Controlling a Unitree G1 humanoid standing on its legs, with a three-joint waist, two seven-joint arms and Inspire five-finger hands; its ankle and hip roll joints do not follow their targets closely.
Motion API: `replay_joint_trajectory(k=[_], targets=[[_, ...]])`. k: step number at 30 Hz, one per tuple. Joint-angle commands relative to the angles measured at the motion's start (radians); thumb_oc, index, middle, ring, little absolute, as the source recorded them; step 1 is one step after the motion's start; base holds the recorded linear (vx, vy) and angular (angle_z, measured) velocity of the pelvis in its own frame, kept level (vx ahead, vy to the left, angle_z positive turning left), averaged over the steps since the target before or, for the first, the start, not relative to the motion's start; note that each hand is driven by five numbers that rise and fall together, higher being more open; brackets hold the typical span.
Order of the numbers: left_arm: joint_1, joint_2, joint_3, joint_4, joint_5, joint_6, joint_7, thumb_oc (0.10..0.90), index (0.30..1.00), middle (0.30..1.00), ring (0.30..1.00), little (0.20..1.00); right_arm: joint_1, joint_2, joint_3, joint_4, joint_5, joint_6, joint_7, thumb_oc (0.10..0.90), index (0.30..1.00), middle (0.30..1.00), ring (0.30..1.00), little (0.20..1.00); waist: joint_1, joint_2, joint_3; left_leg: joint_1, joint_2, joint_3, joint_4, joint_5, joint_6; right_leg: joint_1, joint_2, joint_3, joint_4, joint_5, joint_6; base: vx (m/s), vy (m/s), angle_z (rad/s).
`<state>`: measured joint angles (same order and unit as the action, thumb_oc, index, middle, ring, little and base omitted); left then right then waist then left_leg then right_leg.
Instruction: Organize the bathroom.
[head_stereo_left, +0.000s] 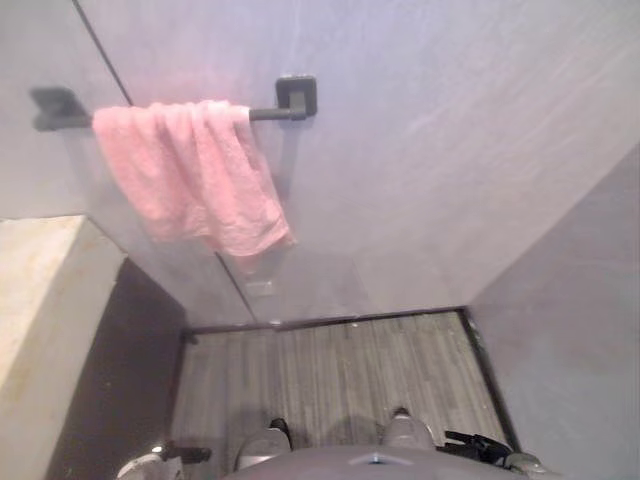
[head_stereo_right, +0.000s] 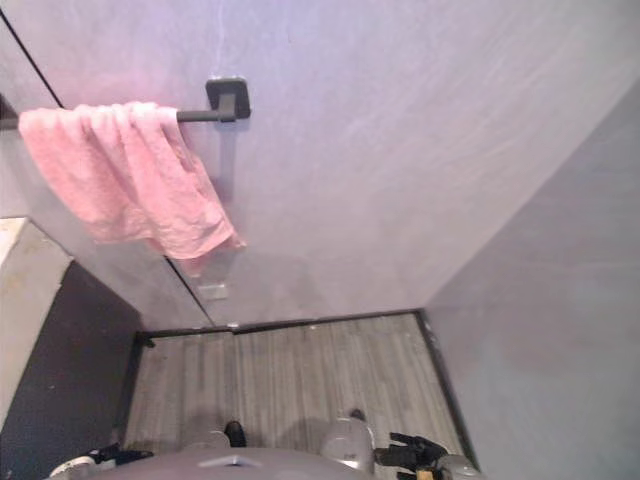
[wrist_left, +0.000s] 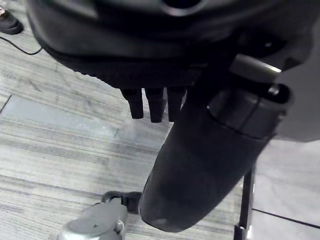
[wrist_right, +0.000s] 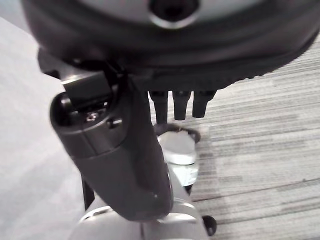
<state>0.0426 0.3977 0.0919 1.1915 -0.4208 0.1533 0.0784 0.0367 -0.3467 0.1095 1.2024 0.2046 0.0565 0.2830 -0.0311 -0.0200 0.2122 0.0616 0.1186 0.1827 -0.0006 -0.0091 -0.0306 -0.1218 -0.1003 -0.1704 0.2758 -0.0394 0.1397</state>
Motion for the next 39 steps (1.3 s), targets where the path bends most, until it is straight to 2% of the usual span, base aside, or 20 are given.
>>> replay_joint_trajectory(k=[1, 5, 6, 8, 9, 11, 12, 13, 14, 15, 17, 18, 20, 23, 24, 27, 32, 39], targets=[[-0.005, 0.022, 0.014, -0.014, 0.0, -0.054, 0.011, 0.8, 0.9, 0.9, 0.9, 0.9, -0.023, -0.03, 0.002, 0.027, 0.024, 0.002, 0.007, 0.8, 0.9, 0.9, 0.9, 0.9, 0.001, 0.005, 0.02, 0.015, -0.137, -0.042, 0.072, -0.077, 0.04, 0.023, -0.035, -0.023, -0.157, 0.099, 0.005, 0.01, -0.071, 0.49], [-0.015, 0.006, 0.002, -0.016, 0.028, -0.052, -0.006, 0.8, 0.9, 0.9, 0.9, 0.9, -0.016, -0.03, -0.004, 0.046, 0.029, -0.011, 0.009, 0.8, 0.9, 0.9, 0.9, 0.9, -0.002, 0.011, -0.002, 0.008, -0.142, -0.05, 0.056, -0.061, 0.038, 0.062, -0.006, -0.01, -0.197, 0.084, -0.017, 0.06, -0.027, 0.26], [-0.029, 0.01, -0.016, -0.021, 0.07, -0.05, -0.1, 0.8, 0.9, 0.9, 0.9, 0.9, -0.012, -0.024, 0.005, 0.031, 0.033, -0.02, -0.005, 0.8, 0.9, 0.9, 0.9, 0.9, -0.01, 0.013, -0.016, 0.006, -0.141, -0.046, 0.054, -0.059, 0.036, 0.081, 0.005, -0.002, -0.212, 0.071, -0.025, 0.1, -0.028, -0.04], [-0.029, 0.014, -0.041, -0.043, 0.125, -0.077, -0.146, 0.8, 0.9, 0.9, 0.9, 0.9, -0.009, -0.031, 0.003, 0.01, 0.032, -0.02, -0.007, 0.8, 0.9, 0.9, 0.9, 0.9, -0.014, 0.017, -0.022, 0.006, -0.139, -0.038, 0.055, -0.061, 0.035, 0.092, 0.009, 0.0, -0.222, 0.065, -0.029, 0.07, -0.018, 0.03], [-0.029, 0.014, -0.041, -0.043, 0.125, -0.077, -0.146, 0.8, 0.9, 0.9, 0.9, 0.9, -0.009, -0.031, 0.003, 0.01, 0.032, -0.02, -0.007, 0.8, 0.9, 0.9, 0.9, 0.9, -0.014, 0.017, -0.022, 0.006, -0.139, -0.038, 0.055, -0.061, 0.035, 0.092, 0.009, 0.0, -0.222, 0.065, -0.029, 0.04, -0.008, -0.01], [-0.021, 0.024, -0.058, -0.093, 0.089, -0.088, -0.232, 0.8, 0.9, 0.9, 0.9, 0.9, -0.006, -0.046, 0.005, -0.028, 0.026, -0.027, -0.008, 0.8, 0.9, 0.9, 0.9, 0.9, -0.017, 0.024, -0.023, 0.005, -0.139, -0.036, 0.054, -0.062, 0.036, 0.1, 0.014, 0.006, -0.229, 0.059, -0.034, 0.02, -0.004, 0.03], [-0.009, 0.045, -0.06, -0.152, 0.057, -0.099, -0.244, 0.8, 0.9, 0.9, 0.9, 0.9, -0.005, -0.065, 0.003, -0.082, 0.032, -0.056, 0.009, 0.8, 0.9, 0.9, 0.9, 0.9, -0.018, 0.028, -0.021, 0.007, -0.14, -0.037, 0.053, -0.062, 0.035, 0.108, 0.016, 0.011, -0.236, 0.058, -0.035, 0.04, -0.01, 0.11], [0.002, 0.066, -0.034, -0.215, 0.011, -0.071, -0.253, 0.8, 0.9, 0.9, 0.9, 0.9, -0.002, -0.079, 0.004, -0.18, 0.056, -0.045, 0.0, 0.8, 0.9, 0.9, 0.9, 0.9, -0.016, 0.031, -0.02, 0.012, -0.142, -0.038, 0.049, -0.062, 0.036, 0.113, 0.016, 0.012, -0.243, 0.059, -0.036, 0.04, -0.012, 0.05], [0.008, 0.084, -0.012, -0.274, -0.015, -0.073, -0.251, 0.8, 0.9, 0.9, 0.9, 0.9, 0.0, -0.089, 0.003, -0.27, 0.078, -0.042, -0.001, 0.8, 0.9, 0.9, 0.9, 0.9, -0.017, 0.031, -0.02, 0.016, -0.143, -0.038, 0.044, -0.062, 0.037, 0.118, 0.016, 0.012, -0.246, 0.058, -0.036, 0.03, -0.015, -0.08], [0.013, 0.112, 0.019, -0.374, -0.067, -0.067, -0.222, 0.8, 0.9, 0.9, 0.9, 0.9, 0.006, -0.103, 0.003, -0.442, 0.101, -0.03, -0.004, 0.8, 0.9, 0.9, 0.9, 0.9, -0.02, 0.031, -0.021, 0.018, -0.144, -0.035, 0.038, -0.062, 0.04, 0.116, 0.016, 0.014, -0.244, 0.055, -0.036, 0.01, -0.015, -0.1], [0.011, 0.13, 0.034, -0.438, -0.057, -0.065, -0.22, 0.8, 0.9, 0.9, 0.9, 0.9, 0.013, -0.112, 0.006, -0.564, 0.108, -0.017, -0.01, 0.8, 0.9, 0.9, 0.9, 0.9, -0.023, 0.029, -0.024, 0.016, -0.143, -0.033, 0.037, -0.062, 0.042, 0.111, 0.015, 0.014, -0.243, 0.056, -0.034, 0.0, -0.029, -0.02], [0.007, 0.155, 0.041, -0.547, -0.034, -0.043, -0.232, 0.8, 0.9, 0.9, 0.9, 0.9, 0.013, -0.131, 0.005, -0.69, 0.125, -0.019, -0.023, 0.8, 0.9, 0.9, 0.9, 0.9, -0.025, 0.025, -0.024, 0.015, -0.14, -0.028, 0.037, -0.06, 0.04, 0.11, 0.014, 0.011, -0.247, 0.059, -0.032, 0.0, -0.038, 0.04], [0.0, 0.178, 0.035, -0.635, -0.019, -0.043, -0.225, 0.8, 0.9, 0.9, 0.9, 0.9, 0.005, -0.152, -0.006, -0.753, 0.151, -0.037, -0.037, 0.8, 0.9, 0.9, 0.9, 0.9, -0.025, 0.022, -0.025, 0.014, -0.138, -0.025, 0.038, -0.058, 0.04, 0.113, 0.016, 0.011, -0.25, 0.06, -0.032, 0.02, -0.039, 0.06], [-0.057, 0.221, 0.002, -0.783, 0.024, -0.034, -0.194, 0.8, 0.9, 0.9, 0.9, 0.9, -0.055, -0.192, -0.024, -0.827, 0.184, -0.056, -0.057, 0.8, 0.9, 0.9, 0.9, 0.9, -0.021, 0.02, -0.03, 0.011, -0.134, -0.028, 0.041, -0.057, 0.037, 0.116, 0.019, 0.011, -0.25, 0.057, -0.031, 0.03, -0.034, 0.12], [-0.057, 0.221, 0.002, -0.783, 0.024, -0.034, -0.194, 0.8, 0.9, 0.9, 0.9, 0.9, -0.055, -0.192, -0.024, -0.827, 0.184, -0.056, -0.057, 0.8, 0.9, 0.9, 0.9, 0.9, -0.021, 0.02, -0.03, 0.011, -0.134, -0.028, 0.041, -0.057, 0.037, 0.116, 0.019, 0.011, -0.25, 0.057, -0.031, 0.07, -0.04, 0.08], [-0.191, 0.268, -0.097, -0.866, 0.063, -0.011, -0.179, 0.8, 0.9, 0.9, 0.9, 0.9, -0.19, -0.239, 0.014, -0.841, 0.248, -0.034, -0.095, 0.8, 0.9, 0.9, 0.9, 0.9, -0.009, 0.021, -0.031, 0.008, -0.131, -0.036, 0.05, -0.058, 0.033, 0.12, 0.02, 0.015, -0.242, 0.049, -0.033, 0.06, -0.041, 0.02], [-0.36, 0.319, -0.193, -0.896, 0.084, 0.026, -0.174, 0.8, 0.9, 0.9, 0.9, 0.9, -0.388, -0.255, 0.097, -0.834, 0.328, 0.029, -0.113, 0.8, 0.9, 0.9, 0.9, 0.9, 0.004, 0.028, -0.031, 0.001, -0.128, -0.048, 0.053, -0.053, 0.025, 0.129, 0.023, 0.017, -0.243, 0.041, -0.042, 0.03, -0.028, 0.02], [-0.49, 0.314, -0.177, -0.895, 0.055, 0.045, 0.001, 0.8, 0.9, 0.9, 0.9, 0.9, -0.571, -0.202, 0.215, -0.831, 0.346, 0.102, -0.117, 0.8, 0.9, 0.9, 0.9, 0.9, 0.035, 0.02, -0.042, -0.001, -0.127, -0.059, 0.07, -0.057, 0.013, 0.158, 0.019, 0.002, -0.258, 0.033, -0.051, 0.03, -0.03, 0.02]])
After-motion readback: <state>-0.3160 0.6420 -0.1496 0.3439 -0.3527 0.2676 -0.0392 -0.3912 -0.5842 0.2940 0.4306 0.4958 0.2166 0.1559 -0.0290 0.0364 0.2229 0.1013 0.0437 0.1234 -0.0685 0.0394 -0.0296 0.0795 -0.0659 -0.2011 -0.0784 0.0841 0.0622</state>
